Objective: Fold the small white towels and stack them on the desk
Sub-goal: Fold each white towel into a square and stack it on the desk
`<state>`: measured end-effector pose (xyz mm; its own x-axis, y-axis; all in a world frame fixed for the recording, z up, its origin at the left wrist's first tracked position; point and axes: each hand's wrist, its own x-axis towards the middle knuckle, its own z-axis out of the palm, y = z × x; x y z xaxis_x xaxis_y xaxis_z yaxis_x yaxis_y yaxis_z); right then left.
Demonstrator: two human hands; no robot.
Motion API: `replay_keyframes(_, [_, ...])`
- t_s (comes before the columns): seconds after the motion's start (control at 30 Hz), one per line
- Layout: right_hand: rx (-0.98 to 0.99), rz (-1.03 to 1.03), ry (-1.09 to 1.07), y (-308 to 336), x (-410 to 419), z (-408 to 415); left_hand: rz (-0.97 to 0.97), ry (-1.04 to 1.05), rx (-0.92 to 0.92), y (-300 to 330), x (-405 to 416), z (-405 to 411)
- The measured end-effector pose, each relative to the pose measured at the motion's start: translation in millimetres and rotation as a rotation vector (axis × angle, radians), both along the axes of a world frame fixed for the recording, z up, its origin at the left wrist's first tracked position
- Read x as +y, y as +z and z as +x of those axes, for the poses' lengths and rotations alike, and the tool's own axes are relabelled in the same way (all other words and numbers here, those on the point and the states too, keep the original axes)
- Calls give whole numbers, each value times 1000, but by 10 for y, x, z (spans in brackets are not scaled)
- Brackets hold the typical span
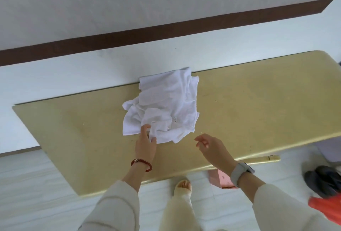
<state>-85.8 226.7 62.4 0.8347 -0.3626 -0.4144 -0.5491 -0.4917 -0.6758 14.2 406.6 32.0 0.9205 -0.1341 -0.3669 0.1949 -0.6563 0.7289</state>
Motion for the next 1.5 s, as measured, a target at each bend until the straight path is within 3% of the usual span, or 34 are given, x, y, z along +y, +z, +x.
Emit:
replay_keyframes(0.17, [-43, -16, 228, -73, -72, 295, -241, -23, -39, 492, -326, 230])
replay_keyframes(0.27, [-104, 14, 304, 0, -74, 503, -522, -42, 132, 893, -574, 382])
replay_keyframes(0.37, [-178, 54, 176, 163, -111, 708, -775, -1, 274, 1265, -816, 507])
replay_keyframes(0.47, [-291, 154, -14, 388, -318, 806, -858, -40, 271, 1567, -1065, 598])
replay_keyframes(0.73, [-600, 140, -352, 1001, -1659, 513, -615, -146, -111, 2049, -2111, 392])
replay_keyframes(0.93, [-683, 9, -377, 1336, -3034, -384, -500, -152, -249, 2127, -3285, -364])
replay_keyframes(1.1, [-569, -267, -182, 1422, -4081, -1289, -622, -66, -188, 2213, -4207, -1078])
replay_keyframes(1.23, [-340, -442, 93, 1500, -4799, -1838, -613, -79, -174, 2160, -4779, -1344])
replay_keyframes(1.5, [-152, -644, 409, 1483, -5514, -1988, -613, -91, -117, 1818, -5483, -1391])
